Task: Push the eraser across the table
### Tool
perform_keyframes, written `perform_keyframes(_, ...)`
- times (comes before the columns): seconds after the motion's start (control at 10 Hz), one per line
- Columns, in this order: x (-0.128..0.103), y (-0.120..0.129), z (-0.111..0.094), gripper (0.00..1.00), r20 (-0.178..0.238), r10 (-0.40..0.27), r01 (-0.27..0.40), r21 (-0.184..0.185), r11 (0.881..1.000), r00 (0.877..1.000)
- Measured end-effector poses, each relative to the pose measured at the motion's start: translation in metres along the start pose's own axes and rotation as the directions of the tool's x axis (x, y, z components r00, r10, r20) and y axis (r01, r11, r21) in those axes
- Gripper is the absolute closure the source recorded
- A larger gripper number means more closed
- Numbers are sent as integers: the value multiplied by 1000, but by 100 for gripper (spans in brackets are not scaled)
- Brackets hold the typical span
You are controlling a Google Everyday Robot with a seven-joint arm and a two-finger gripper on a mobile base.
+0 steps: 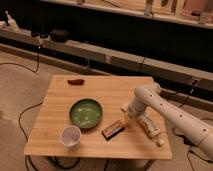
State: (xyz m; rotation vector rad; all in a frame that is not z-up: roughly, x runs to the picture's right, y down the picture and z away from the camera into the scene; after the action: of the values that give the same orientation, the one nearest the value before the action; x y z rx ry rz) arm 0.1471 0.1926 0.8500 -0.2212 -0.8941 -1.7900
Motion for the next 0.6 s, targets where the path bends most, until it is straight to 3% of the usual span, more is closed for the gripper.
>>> perform_keyframes(0.3, 17, -20, 6, 87, 9, -62, 62, 20, 998, 998)
perform_keyframes(0.6, 21, -34, 11, 87, 47, -107, 106, 30, 994, 993)
